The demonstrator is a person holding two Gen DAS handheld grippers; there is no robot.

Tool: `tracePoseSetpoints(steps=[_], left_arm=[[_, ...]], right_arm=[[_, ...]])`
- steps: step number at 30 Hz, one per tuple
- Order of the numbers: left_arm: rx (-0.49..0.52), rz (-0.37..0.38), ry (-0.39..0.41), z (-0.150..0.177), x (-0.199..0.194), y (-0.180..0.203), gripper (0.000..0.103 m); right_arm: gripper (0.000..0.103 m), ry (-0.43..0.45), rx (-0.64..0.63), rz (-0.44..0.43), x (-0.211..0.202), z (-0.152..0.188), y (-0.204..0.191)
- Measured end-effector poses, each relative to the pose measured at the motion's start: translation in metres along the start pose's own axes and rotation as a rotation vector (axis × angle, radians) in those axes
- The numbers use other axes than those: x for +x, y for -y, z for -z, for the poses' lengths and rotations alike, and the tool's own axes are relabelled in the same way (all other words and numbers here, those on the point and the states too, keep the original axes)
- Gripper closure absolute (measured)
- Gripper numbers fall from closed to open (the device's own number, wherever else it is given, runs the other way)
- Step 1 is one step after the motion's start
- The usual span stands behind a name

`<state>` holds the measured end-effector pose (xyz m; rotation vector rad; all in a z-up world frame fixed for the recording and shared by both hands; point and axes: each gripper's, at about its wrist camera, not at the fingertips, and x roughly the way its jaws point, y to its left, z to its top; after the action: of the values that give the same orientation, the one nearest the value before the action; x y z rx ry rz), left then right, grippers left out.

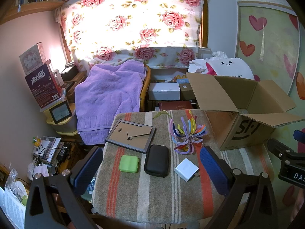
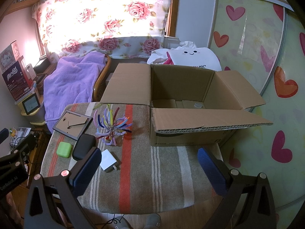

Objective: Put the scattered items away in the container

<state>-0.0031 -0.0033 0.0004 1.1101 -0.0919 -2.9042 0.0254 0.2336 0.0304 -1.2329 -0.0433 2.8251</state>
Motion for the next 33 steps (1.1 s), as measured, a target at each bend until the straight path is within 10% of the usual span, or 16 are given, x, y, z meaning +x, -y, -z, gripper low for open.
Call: tracePoseSetpoints(steps=[33], left_arm=[[-0.004, 0.075, -0.058, 0.059, 0.130, -0.033, 0.000]], right_arm=[[0.000, -0.151, -0.196, -0.300, 0.177, 0.055, -0.091]])
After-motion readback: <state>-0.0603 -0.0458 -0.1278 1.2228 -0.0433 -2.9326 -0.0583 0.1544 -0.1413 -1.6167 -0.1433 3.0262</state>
